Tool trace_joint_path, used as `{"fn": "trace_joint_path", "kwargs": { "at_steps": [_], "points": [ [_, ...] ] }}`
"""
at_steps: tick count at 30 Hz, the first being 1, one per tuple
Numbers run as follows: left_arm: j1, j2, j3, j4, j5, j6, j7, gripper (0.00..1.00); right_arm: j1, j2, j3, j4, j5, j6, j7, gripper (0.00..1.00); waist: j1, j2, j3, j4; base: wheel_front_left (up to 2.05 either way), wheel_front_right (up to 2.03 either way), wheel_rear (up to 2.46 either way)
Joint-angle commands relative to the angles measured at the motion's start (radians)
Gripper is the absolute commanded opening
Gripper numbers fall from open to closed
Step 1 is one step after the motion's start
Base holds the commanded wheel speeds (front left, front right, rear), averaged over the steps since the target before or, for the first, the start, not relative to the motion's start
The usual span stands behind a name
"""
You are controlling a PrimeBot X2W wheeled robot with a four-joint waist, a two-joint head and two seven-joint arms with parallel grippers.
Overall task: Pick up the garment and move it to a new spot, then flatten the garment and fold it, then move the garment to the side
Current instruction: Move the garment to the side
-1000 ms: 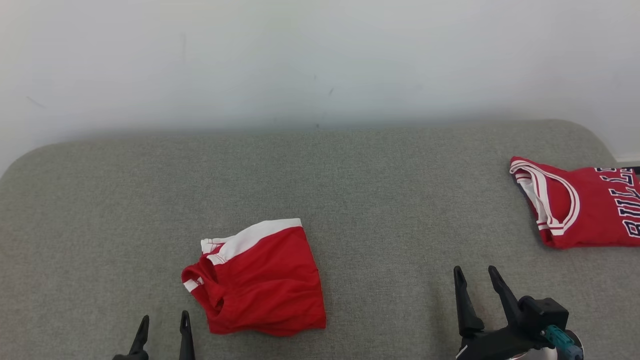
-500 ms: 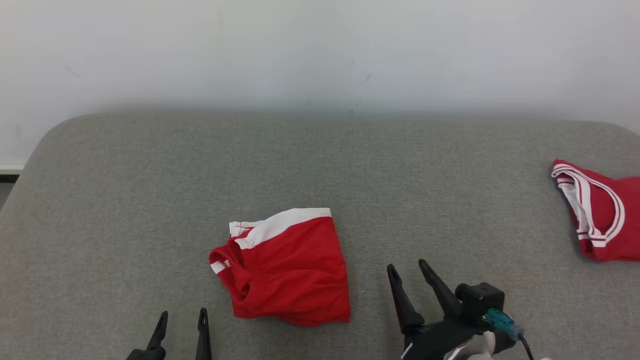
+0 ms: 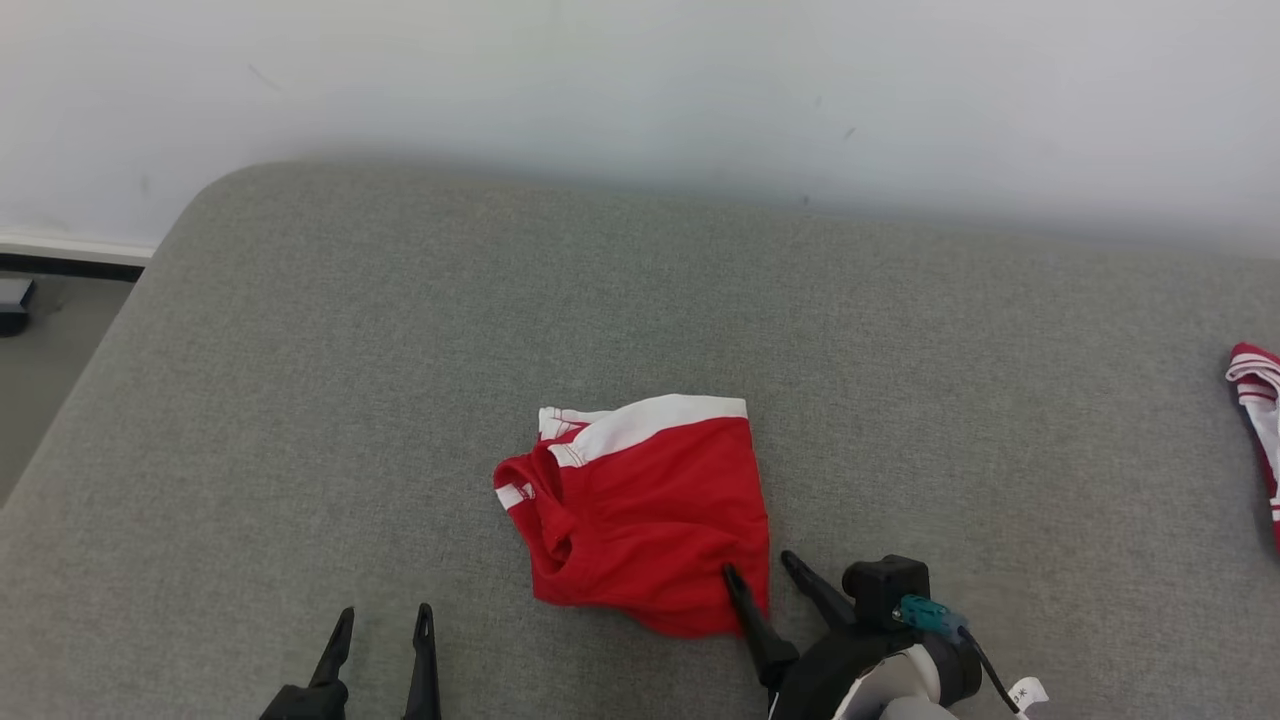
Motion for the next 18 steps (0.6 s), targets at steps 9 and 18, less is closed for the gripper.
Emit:
{"fn": "trace_joint_path", "kwargs": {
  "at_steps": [9, 18],
  "points": [
    [-0.026, -0.001, 0.005, -0.004, -0.013, 0.01, -0.003, 1.0, -0.057, 0.0, 0.075, 0.084, 0.046, -0.003, -0.009, 0.0, -0.0001, 0.0, 0.02, -0.008, 0.0, 0.0, 0.0],
    [-0.025, -0.001, 0.0, -0.012, -0.007, 0.007, -0.003, 1.0, -0.081, 0.0, 0.002, 0.107, 0.006, -0.003, -0.023, 0.0, -0.0001, 0.0, 0.015, -0.1, 0.0, 0.0, 0.0]
  ]
}}
